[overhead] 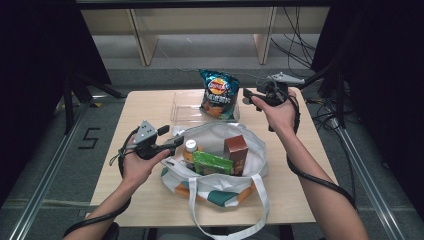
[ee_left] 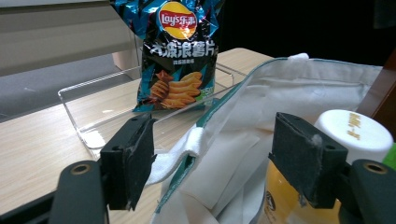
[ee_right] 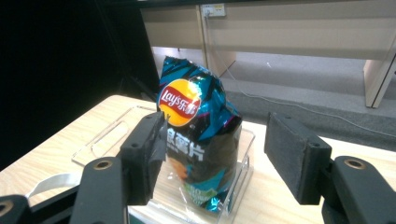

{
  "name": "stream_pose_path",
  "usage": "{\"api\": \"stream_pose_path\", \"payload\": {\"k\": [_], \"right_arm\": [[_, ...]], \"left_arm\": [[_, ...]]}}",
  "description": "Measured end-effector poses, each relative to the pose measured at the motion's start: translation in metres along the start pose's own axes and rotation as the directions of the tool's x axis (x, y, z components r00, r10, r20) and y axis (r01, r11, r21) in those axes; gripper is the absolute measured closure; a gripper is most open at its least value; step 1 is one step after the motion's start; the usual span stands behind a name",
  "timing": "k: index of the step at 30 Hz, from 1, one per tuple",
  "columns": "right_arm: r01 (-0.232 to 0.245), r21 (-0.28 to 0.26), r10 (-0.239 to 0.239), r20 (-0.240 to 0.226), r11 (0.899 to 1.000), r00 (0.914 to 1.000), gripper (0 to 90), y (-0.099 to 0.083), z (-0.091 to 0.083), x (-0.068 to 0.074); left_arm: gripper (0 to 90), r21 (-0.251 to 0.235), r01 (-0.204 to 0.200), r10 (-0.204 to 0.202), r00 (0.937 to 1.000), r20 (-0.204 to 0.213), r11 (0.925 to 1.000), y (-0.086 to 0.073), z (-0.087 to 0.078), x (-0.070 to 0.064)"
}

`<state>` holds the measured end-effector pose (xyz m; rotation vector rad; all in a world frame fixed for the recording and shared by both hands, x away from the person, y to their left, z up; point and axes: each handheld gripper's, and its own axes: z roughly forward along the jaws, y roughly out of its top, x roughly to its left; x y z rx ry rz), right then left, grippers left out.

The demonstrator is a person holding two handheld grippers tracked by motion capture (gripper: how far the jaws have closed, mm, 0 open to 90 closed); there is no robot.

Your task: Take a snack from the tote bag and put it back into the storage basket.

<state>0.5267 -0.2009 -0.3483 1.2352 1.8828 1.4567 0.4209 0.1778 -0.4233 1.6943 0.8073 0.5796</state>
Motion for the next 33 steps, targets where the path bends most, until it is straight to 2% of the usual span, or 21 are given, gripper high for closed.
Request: {"api": "stream_pose_path", "payload": {"k": [4,5,6,7,8,9,10,12,13,14,15,16,18,19,20,24,25,26,31,32,33], "right_arm": [[-0.016,0.012,0.016,-0.009,1.000,0.9998,39.0,-0.005,-0.005,-0.001],[-0.002,0.008,0.002,-0.010,1.000,0.9999,38.8,-0.006,-0.006,-0.003],[-0.017,0.011,0.017,-0.016,1.000,0.9997,38.7,-0.007,-0.007,-0.002],[-0.009,0.003,0.009,-0.016,1.000,0.9998,38.7,-0.009,-0.008,-0.002],[-0.041,0.017,0.041,-0.017,0.999,0.9990,38.7,-0.010,-0.011,0.001],[-0.013,0.007,0.013,-0.021,1.000,0.9997,38.7,-0.011,-0.012,0.000],[-0.022,0.009,0.022,-0.030,1.000,0.9993,38.7,-0.011,-0.014,0.001],[-0.006,0.011,0.007,-0.034,1.000,0.9994,38.7,-0.013,-0.018,0.002],[-0.008,0.012,0.008,-0.036,1.000,0.9993,38.8,-0.014,-0.019,0.003],[-0.008,0.012,0.009,-0.045,1.000,0.9990,38.9,-0.014,-0.022,0.005],[0.004,0.008,-0.004,-0.048,1.000,0.9988,38.9,-0.015,-0.024,0.005],[-0.008,0.014,0.008,-0.053,1.000,0.9986,39.0,-0.016,-0.026,0.006],[0.012,0.005,-0.012,-0.062,1.000,0.9980,39.1,-0.017,-0.030,0.006],[-0.013,0.016,0.014,-0.058,1.000,0.9982,39.2,-0.017,-0.033,0.009],[0.009,0.006,-0.009,-0.068,1.000,0.9977,39.4,-0.018,-0.033,0.008],[0.000,0.011,0.001,-0.088,1.000,0.9961,39.7,-0.020,-0.040,0.013],[0.030,0.010,-0.029,-0.087,1.000,0.9958,39.7,-0.021,-0.041,0.013],[0.004,0.018,-0.002,-0.092,1.000,0.9958,39.7,-0.022,-0.043,0.016],[0.030,0.019,-0.028,-0.102,0.999,0.9944,39.6,-0.026,-0.048,0.022],[0.012,0.030,-0.009,-0.105,0.999,0.9944,39.7,-0.027,-0.050,0.026],[0.041,0.014,-0.039,-0.114,0.999,0.9927,39.7,-0.027,-0.051,0.025]], "left_arm": [[29.1,0.005,0.002,-0.002,1.0000,-0.009,1.0000,0.000,-0.001,0.001],[29.1,0.003,0.005,-0.005,0.9999,-0.011,1.0000,0.000,-0.001,0.001],[29.1,-0.001,0.002,-0.002,0.9999,-0.012,1.0000,0.001,-0.002,0.002],[29.1,-0.004,0.001,-0.001,0.9999,-0.013,1.0000,0.001,-0.002,0.002],[29.1,-0.005,0.000,0.000,0.9999,-0.013,1.0000,0.001,-0.002,0.002],[29.1,-0.005,0.001,-0.001,0.9999,-0.010,1.0000,0.001,-0.002,0.002],[29.1,-0.005,0.004,-0.004,0.9999,-0.009,1.0000,0.001,-0.002,0.001],[29.1,-0.002,0.005,-0.005,1.0000,-0.007,1.0000,0.001,-0.001,0.000],[29.1,-0.001,-0.005,0.005,1.0000,-0.006,1.0000,0.001,-0.001,0.001],[29.0,0.000,0.008,-0.008,0.9999,-0.009,1.0000,0.001,-0.002,0.000],[29.0,-0.001,0.005,-0.005,0.9999,-0.012,1.0000,0.002,-0.002,0.001],[29.0,-0.002,0.008,-0.008,0.9999,-0.013,1.0000,0.002,-0.002,0.001],[29.0,-0.006,0.020,-0.020,0.9997,-0.011,0.9998,0.002,-0.002,0.001],[29.0,-0.005,0.016,-0.016,0.9998,-0.014,0.9999,0.003,-0.002,0.001],[29.0,-0.004,0.009,-0.009,0.9998,-0.015,0.9999,0.003,-0.002,0.001],[29.0,-0.008,0.020,-0.020,0.9997,-0.015,0.9998,0.003,-0.003,0.000],[29.0,-0.014,0.021,-0.021,0.9997,-0.011,0.9997,0.003,-0.002,0.001],[29.0,-0.014,0.019,-0.019,0.9997,-0.012,0.9997,0.004,-0.003,0.001],[28.9,-0.012,0.017,-0.017,0.9997,-0.019,0.9998,0.004,-0.005,0.002],[29.0,-0.021,0.019,-0.019,0.9997,-0.013,0.9996,0.004,-0.004,0.002],[29.0,-0.020,0.019,-0.019,0.9997,-0.014,0.9996,0.004,-0.004,0.002]]}}
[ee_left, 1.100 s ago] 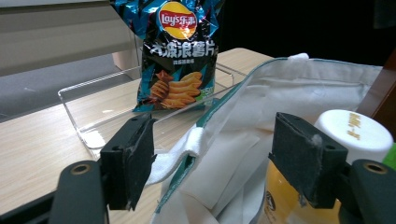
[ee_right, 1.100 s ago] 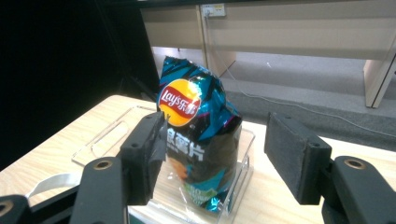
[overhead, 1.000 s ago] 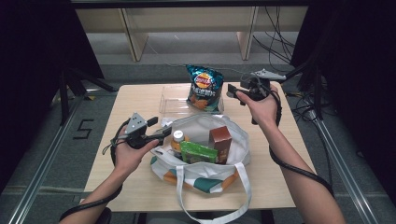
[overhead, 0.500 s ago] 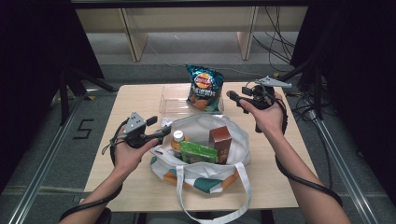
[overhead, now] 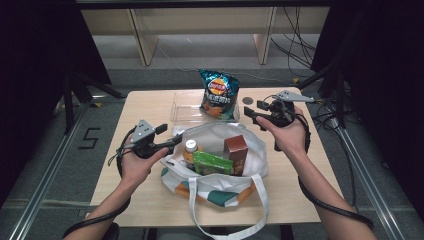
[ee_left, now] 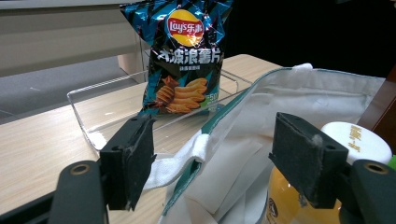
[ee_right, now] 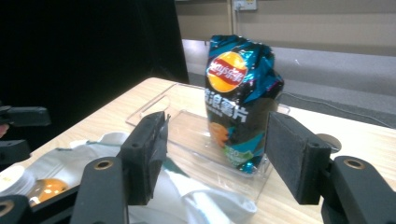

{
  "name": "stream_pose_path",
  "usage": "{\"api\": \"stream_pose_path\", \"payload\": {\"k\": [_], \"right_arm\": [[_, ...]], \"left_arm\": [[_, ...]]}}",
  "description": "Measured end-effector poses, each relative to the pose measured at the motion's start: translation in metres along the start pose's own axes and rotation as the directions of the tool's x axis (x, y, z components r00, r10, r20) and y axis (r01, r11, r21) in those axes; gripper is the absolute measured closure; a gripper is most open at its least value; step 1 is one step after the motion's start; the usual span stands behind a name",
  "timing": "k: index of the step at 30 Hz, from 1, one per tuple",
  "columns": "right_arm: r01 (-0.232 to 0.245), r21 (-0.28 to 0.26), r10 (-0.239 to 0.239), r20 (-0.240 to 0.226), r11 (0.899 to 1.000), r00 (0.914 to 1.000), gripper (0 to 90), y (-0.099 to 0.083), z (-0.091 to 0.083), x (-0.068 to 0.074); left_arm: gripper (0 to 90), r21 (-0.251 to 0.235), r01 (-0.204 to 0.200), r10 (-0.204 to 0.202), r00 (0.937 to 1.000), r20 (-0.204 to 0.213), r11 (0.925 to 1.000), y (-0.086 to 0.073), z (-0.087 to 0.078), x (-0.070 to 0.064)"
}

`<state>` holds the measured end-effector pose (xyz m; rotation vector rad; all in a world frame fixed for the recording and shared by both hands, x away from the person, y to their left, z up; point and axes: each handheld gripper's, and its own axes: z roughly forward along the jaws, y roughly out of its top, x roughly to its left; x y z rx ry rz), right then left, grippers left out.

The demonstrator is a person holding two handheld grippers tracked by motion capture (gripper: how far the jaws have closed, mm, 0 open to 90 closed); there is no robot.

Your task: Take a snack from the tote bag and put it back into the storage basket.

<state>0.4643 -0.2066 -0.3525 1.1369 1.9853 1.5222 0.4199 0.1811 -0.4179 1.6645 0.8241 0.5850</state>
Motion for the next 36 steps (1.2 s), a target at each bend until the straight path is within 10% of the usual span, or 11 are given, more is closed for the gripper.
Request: {"api": "stream_pose_path", "payload": {"k": [36], "right_arm": [[0.012,0.019,-0.011,-0.078,1.000,0.9969,36.0,-0.030,-0.030,0.053]], "left_arm": [[28.9,0.003,-0.008,0.009,0.9999,-0.013,1.0000,0.002,-0.002,0.001]]}}
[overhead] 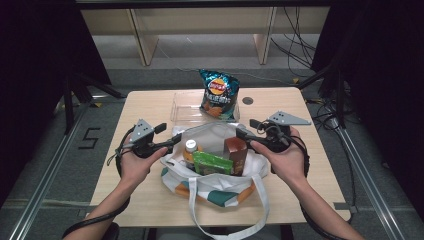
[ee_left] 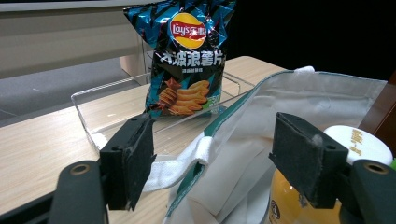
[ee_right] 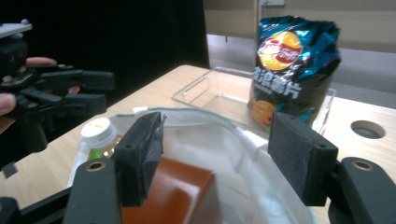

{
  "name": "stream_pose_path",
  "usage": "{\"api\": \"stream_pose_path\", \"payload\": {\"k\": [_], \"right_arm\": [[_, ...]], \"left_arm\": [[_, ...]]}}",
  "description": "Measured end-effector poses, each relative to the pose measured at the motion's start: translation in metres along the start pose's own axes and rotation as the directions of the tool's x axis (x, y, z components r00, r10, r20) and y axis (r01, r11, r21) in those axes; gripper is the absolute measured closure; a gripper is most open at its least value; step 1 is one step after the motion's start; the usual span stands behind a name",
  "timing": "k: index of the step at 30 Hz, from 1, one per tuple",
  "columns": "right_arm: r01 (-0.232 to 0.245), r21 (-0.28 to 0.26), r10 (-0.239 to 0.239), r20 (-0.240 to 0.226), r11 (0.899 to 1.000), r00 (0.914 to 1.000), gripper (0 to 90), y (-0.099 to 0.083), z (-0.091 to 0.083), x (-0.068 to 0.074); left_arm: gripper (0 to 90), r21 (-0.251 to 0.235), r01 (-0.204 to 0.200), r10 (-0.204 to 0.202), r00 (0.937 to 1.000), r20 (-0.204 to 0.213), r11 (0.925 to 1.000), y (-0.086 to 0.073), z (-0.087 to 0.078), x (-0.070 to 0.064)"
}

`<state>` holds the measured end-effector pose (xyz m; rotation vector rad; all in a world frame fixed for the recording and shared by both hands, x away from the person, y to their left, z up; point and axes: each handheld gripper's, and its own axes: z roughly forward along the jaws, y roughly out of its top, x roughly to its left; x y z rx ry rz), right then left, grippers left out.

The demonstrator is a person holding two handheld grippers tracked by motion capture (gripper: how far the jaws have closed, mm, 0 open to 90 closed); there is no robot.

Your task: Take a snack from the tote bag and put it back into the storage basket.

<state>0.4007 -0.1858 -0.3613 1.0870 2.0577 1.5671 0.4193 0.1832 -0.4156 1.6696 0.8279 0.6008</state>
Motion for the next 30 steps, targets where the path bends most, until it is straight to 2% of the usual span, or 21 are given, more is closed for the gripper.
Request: {"api": "stream_pose_path", "payload": {"k": [2,4,5,7,8,9,11,13,15,16,18,19,20,22,27,30], "right_arm": [[0.022,-0.003,-0.022,-0.002,1.000,0.9997,35.6,-0.002,0.001,0.003],[0.006,0.010,-0.006,-0.023,1.000,0.9997,35.5,-0.004,0.002,0.007],[0.030,0.001,-0.030,-0.022,1.000,0.9993,35.4,-0.005,0.003,0.008],[-0.005,0.024,0.006,-0.027,1.000,0.9996,35.2,-0.008,0.002,0.013],[0.015,0.022,-0.014,-0.032,1.000,0.9994,35.0,-0.009,0.003,0.013],[0.010,0.020,-0.009,-0.019,1.000,0.9998,34.8,-0.010,0.003,0.015],[0.009,0.031,-0.008,-0.032,0.999,0.9995,34.1,-0.012,0.003,0.017],[0.021,0.019,-0.020,-0.024,1.000,0.9995,33.1,-0.014,0.004,0.018],[0.013,0.036,-0.012,-0.026,0.999,0.9996,32.1,-0.015,0.005,0.021],[-0.018,0.046,0.019,-0.022,0.999,0.9996,31.7,-0.016,0.004,0.024],[0.015,0.028,-0.015,-0.012,0.999,0.9998,30.6,-0.017,0.006,0.024],[-0.008,0.041,0.008,-0.018,0.999,0.9998,30.1,-0.018,0.006,0.027],[-0.011,0.036,0.012,-0.023,0.999,0.9997,29.6,-0.018,0.007,0.027],[0.003,0.038,-0.002,-0.020,0.999,0.9998,29.0,-0.018,0.007,0.026],[-0.018,0.042,0.019,-0.003,0.999,0.9998,25.9,-0.018,0.008,0.031],[-0.004,0.035,0.004,-0.002,0.999,1.0000,23.8,-0.019,0.010,0.032]], "left_arm": [[28.9,-0.001,-0.001,0.001,1.0000,0.000,1.0000,0.000,0.000,0.000],[28.9,-0.004,0.000,0.000,1.0000,0.000,1.0000,0.001,0.000,0.000],[28.9,-0.004,-0.001,0.001,1.0000,-0.001,1.0000,0.001,-0.001,0.000],[28.9,-0.004,0.000,0.000,1.0000,-0.001,1.0000,0.001,0.000,0.000],[28.9,-0.004,0.000,0.000,1.0000,-0.001,1.0000,0.001,0.000,0.000],[28.9,-0.003,-0.001,0.001,1.0000,-0.001,1.0000,0.001,0.000,0.000],[28.9,-0.001,-0.003,0.003,1.0000,0.000,1.0000,0.001,0.000,0.000],[28.9,-0.002,-0.002,0.002,1.0000,0.000,1.0000,0.001,0.000,0.000],[28.9,-0.003,-0.002,0.002,1.0000,0.000,1.0000,0.001,0.000,0.000],[28.9,-0.004,0.000,0.000,1.0000,0.000,1.0000,0.001,0.000,0.000],[28.9,-0.003,0.001,-0.001,1.0000,-0.001,1.0000,0.001,0.000,0.000],[28.9,-0.003,0.000,0.000,1.0000,-0.001,1.0000,0.001,0.000,0.000],[28.9,-0.004,0.000,0.000,1.0000,-0.001,1.0000,0.001,-0.001,0.000],[28.9,-0.004,-0.003,0.003,1.0000,-0.001,1.0000,0.001,-0.001,0.000],[28.9,-0.004,-0.002,0.002,1.0000,0.000,1.0000,0.001,0.000,0.000],[28.8,-0.003,0.000,0.000,1.0000,0.001,1.0000,0.001,0.000,0.000]]}}
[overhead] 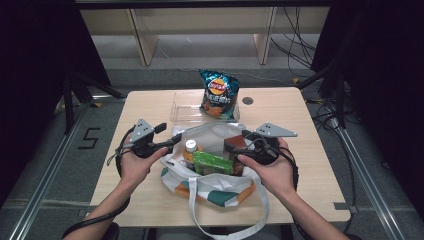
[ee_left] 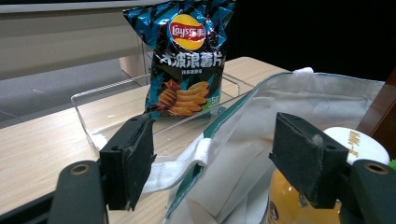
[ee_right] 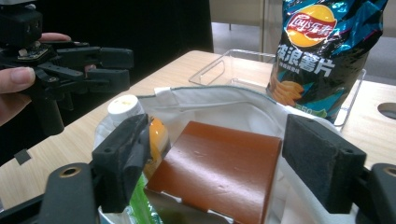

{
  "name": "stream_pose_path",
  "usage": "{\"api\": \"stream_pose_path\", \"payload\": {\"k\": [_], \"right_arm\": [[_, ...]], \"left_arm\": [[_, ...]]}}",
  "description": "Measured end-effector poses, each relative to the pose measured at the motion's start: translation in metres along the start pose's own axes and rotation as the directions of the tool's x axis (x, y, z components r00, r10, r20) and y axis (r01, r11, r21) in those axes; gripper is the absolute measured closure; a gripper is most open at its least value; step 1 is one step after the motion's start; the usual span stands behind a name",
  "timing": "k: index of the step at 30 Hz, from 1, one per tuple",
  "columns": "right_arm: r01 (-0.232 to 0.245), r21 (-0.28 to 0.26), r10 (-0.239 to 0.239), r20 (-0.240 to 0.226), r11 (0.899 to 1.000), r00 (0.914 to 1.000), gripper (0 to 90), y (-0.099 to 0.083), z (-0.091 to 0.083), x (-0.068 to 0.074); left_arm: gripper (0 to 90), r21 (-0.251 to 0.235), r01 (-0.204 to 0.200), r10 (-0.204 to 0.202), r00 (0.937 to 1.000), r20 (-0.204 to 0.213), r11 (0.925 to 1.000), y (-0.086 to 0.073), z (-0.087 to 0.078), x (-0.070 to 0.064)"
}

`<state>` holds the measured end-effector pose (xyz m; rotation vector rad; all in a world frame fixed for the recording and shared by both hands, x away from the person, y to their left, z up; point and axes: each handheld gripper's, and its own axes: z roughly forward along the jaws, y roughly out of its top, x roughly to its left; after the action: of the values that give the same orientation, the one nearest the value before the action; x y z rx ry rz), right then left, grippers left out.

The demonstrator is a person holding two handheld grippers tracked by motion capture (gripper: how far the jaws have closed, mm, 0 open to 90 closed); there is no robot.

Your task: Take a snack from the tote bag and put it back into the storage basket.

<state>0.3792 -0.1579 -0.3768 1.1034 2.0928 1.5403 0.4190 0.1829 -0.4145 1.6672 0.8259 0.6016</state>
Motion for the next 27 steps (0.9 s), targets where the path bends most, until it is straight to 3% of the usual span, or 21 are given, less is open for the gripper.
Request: {"api": "stream_pose_path", "payload": {"k": [3,4,6,9,10,12,13,15,17,18,19,24,25,26,27], "right_arm": [[0.025,0.002,-0.025,0.015,1.000,0.9996,21.9,0.000,0.001,-0.001],[0.007,0.011,-0.007,0.001,1.000,1.0000,21.3,-0.001,0.001,0.000],[0.027,-0.001,-0.027,0.014,1.000,0.9995,20.8,-0.002,0.003,-0.001],[0.016,0.020,-0.016,0.014,1.000,0.9998,20.2,-0.004,0.003,0.000],[0.044,0.010,-0.044,0.020,0.999,0.9988,20.1,-0.004,0.004,-0.001],[0.029,0.009,-0.029,0.026,1.000,0.9992,20.0,-0.005,0.004,0.001],[0.059,0.010,-0.059,0.039,0.998,0.9975,19.9,-0.005,0.005,0.000],[0.021,0.030,-0.021,0.008,0.999,0.9997,19.7,-0.007,0.006,0.001],[0.026,0.016,-0.027,0.030,1.000,0.9992,18.6,-0.009,0.007,0.000],[0.009,0.037,-0.009,0.016,0.999,0.9998,18.6,-0.009,0.007,0.001],[0.020,0.028,-0.021,0.035,0.999,0.9991,18.6,-0.011,0.008,0.001],[0.038,0.043,-0.039,0.023,0.998,0.9990,18.7,-0.014,0.013,0.001],[0.059,0.036,-0.060,0.046,0.998,0.9971,19.0,-0.013,0.013,0.000],[0.030,0.036,-0.032,0.038,0.999,0.9988,19.2,-0.014,0.013,0.002],[0.033,0.051,-0.034,0.023,0.998,0.9992,19.3,-0.014,0.013,0.001]], "left_arm": [[28.8,0.001,0.001,-0.001,1.0000,0.000,1.0000,0.000,0.000,0.000],[28.8,0.001,0.001,-0.001,1.0000,0.000,1.0000,0.000,0.000,0.000],[28.8,0.001,0.000,0.000,1.0000,-0.002,1.0000,0.000,0.000,0.001],[28.8,0.002,-0.001,0.001,1.0000,-0.001,1.0000,0.000,0.000,0.001],[28.8,0.003,0.002,-0.002,1.0000,-0.001,1.0000,0.000,0.000,0.001],[28.8,0.005,0.004,-0.004,1.0000,-0.001,1.0000,-0.001,0.000,0.000],[28.8,0.004,0.005,-0.005,1.0000,0.000,1.0000,-0.001,0.000,0.000],[28.8,0.002,0.002,-0.002,1.0000,0.001,1.0000,0.000,0.000,0.001],[28.8,0.002,0.001,-0.001,1.0000,0.001,1.0000,0.000,0.000,0.001],[28.8,0.002,0.003,-0.003,1.0000,0.001,1.0000,0.000,0.000,0.001],[28.8,0.002,0.005,-0.005,1.0000,0.000,1.0000,0.000,0.000,0.001],[28.8,0.002,0.005,-0.005,1.0000,-0.001,1.0000,-0.001,0.000,0.002],[28.8,0.003,0.002,-0.002,1.0000,-0.001,1.0000,-0.001,0.000,0.002],[28.8,0.003,0.003,-0.003,1.0000,-0.001,1.0000,-0.001,0.000,0.002],[28.8,0.004,0.006,-0.006,1.0000,0.000,1.0000,-0.001,0.000,0.002]]}}
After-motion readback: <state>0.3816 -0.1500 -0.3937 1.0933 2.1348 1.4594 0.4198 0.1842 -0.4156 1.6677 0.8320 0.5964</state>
